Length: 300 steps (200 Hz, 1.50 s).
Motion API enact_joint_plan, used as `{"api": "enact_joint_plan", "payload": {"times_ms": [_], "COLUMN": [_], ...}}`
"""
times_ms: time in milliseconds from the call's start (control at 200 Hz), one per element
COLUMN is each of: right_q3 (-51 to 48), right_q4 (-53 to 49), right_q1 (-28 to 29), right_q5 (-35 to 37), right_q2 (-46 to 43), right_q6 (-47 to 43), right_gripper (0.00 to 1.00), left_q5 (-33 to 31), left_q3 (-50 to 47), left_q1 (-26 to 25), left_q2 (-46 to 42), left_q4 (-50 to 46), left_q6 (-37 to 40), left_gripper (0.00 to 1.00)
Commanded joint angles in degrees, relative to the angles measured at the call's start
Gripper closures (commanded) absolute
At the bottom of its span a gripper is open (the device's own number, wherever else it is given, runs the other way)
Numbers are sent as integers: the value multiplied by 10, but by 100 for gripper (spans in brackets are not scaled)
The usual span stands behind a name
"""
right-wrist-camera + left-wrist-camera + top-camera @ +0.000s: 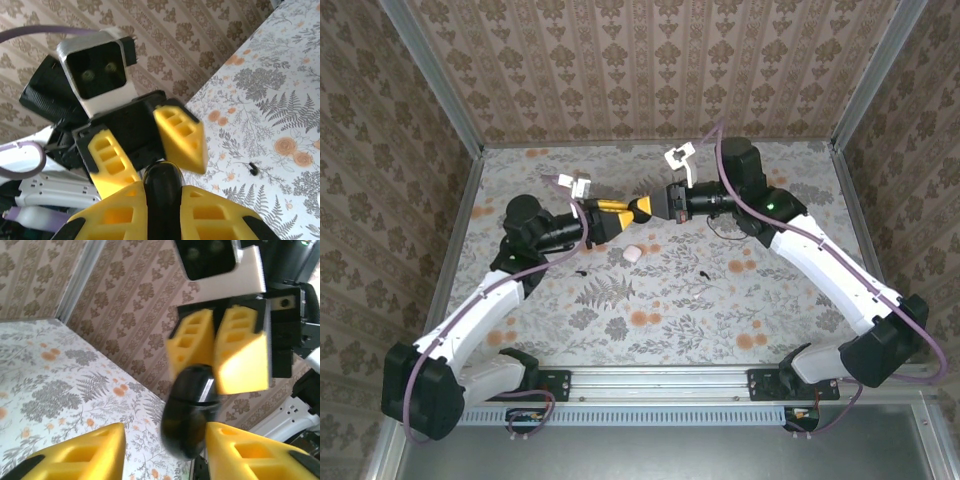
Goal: Insert wireless bluetooth earbuds into charging case
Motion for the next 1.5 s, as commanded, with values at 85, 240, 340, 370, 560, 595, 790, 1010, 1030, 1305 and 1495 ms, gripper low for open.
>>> {"api": "enact_joint_plan", "payload": {"times_ms": [85, 240, 340, 370, 560, 595, 790, 1010, 1030, 1305, 1495], "right_q3": [55, 66, 56, 53, 47, 46, 43, 38, 38, 36, 28], "right_q4": [-110, -139, -119, -111, -104, -105, -101, -100, -99, -105, -127], "right_q1": [-10, -10, -10, -9, -9, -9, -7, -5, -4, -7, -14], "right_q5": [-70, -106, -115, -116, -109, -109, -108, -107, -107, -55, 16], "right_q2": [0, 20, 20, 19, 16, 16, 13, 12, 11, 8, 26], "right_q6": [-118, -148, -137, -135, -132, -133, -132, -131, -130, -119, -106], "right_gripper": [95, 95, 95, 95, 95, 95, 95, 95, 95, 90, 64], "left_q5": [65, 122, 124, 121, 126, 125, 107, 107, 108, 105, 105], "left_q3": [36, 46, 48, 48, 48, 50, 47, 46, 47, 50, 49], "left_q1": [35, 27, 5, -1, -31, -34, -45, -52, -52, -60, -71], "left_q2": [-26, -27, -25, -23, 4, 9, 19, 25, 25, 14, -9], "left_q4": [-92, -76, -76, -75, -18, -16, 9, 27, 26, -37, -60], "left_q6": [72, 102, 130, 133, 101, 99, 82, 70, 70, 122, 181], "left_gripper": [37, 30, 32, 32, 40, 41, 51, 71, 74, 100, 100]}}
